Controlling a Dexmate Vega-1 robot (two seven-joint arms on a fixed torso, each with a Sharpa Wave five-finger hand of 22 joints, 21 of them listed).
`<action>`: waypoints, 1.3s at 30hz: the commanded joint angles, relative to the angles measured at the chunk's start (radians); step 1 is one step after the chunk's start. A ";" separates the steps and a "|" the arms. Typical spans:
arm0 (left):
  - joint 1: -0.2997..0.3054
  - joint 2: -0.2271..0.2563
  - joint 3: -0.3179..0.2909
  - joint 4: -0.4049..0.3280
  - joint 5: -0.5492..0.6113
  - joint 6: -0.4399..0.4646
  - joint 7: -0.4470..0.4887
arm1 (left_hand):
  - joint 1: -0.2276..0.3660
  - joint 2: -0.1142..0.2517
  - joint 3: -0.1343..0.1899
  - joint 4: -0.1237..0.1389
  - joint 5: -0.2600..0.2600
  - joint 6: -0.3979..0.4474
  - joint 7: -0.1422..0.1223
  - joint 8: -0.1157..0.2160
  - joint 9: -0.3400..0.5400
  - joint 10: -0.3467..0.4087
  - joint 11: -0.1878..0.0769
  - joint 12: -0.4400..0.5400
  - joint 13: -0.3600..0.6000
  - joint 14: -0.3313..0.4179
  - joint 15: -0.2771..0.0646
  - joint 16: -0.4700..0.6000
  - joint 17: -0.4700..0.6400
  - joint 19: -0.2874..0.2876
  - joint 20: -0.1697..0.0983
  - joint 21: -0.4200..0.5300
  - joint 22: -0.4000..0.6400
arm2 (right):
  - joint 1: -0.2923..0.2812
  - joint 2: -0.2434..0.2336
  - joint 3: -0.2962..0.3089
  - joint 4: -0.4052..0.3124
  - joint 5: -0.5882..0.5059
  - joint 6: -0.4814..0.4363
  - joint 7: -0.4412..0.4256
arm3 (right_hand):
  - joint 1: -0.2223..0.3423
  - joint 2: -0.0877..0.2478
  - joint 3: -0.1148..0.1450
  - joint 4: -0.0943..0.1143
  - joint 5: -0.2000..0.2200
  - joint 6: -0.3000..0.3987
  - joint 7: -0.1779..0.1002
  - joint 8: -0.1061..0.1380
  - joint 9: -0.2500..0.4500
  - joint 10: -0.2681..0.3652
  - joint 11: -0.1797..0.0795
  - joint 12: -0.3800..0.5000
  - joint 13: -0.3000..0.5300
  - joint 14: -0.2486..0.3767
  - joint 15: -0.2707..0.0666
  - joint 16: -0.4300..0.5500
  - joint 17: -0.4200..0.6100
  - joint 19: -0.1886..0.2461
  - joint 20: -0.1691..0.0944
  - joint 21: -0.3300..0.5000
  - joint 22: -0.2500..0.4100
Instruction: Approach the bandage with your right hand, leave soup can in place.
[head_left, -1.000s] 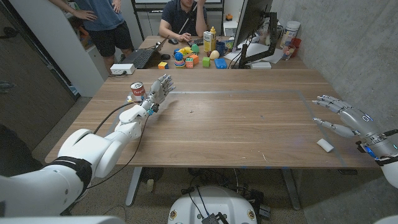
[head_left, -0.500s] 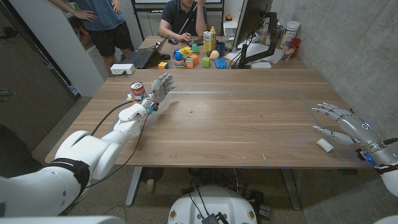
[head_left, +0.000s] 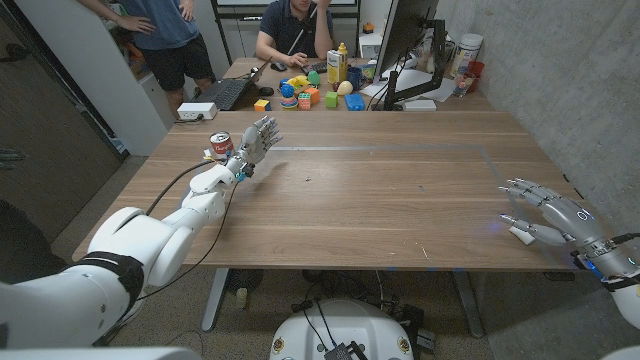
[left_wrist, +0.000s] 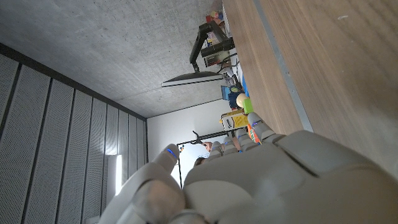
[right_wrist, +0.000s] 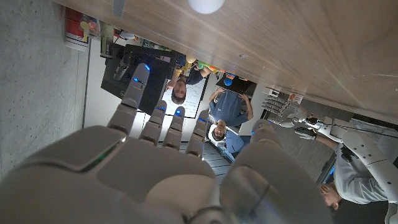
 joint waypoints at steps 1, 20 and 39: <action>0.002 0.005 -0.002 -0.009 -0.003 -0.003 -0.003 | 0.001 0.120 0.008 -0.001 0.006 -0.080 -0.006 0.005 0.002 -0.049 -0.002 0.005 0.003 -0.049 -0.012 0.005 0.002 -0.010 -0.048 -0.005 0.001 | 0.028 0.054 0.020 0.048 -0.078 0.018 0.000 | 0.017 -0.004 0.003 -0.007 0.010 0.009 -0.003 0.001 0.004 0.004 0.001 -0.001 0.001 0.005 -0.003 -0.002 0.002 0.011 0.000 -0.003 0.003; 0.049 0.036 0.006 -0.118 -0.005 0.037 0.041 | 0.001 0.120 0.007 -0.001 0.006 -0.079 -0.006 0.005 0.002 -0.049 -0.003 0.005 0.003 -0.048 -0.013 0.005 0.002 -0.007 -0.048 -0.009 0.001 | 0.098 0.081 -0.028 0.171 -0.142 0.016 0.000 | 0.039 -0.003 0.010 -0.020 0.015 0.033 -0.003 0.006 0.004 0.011 0.001 0.000 0.002 0.011 -0.007 -0.003 0.002 0.027 0.001 -0.015 0.003; 0.055 0.033 0.007 -0.119 -0.009 0.035 0.045 | 0.000 0.120 0.006 -0.001 0.005 -0.080 -0.006 0.005 0.002 -0.050 -0.002 0.005 0.003 -0.049 -0.011 0.004 0.002 -0.006 -0.046 -0.015 0.002 | 0.093 0.107 0.031 0.175 -0.175 0.048 0.000 | 0.046 -0.003 0.010 -0.024 0.018 0.037 -0.004 0.003 0.005 0.013 0.005 0.000 0.002 0.016 -0.011 -0.003 0.003 0.037 0.001 -0.026 0.003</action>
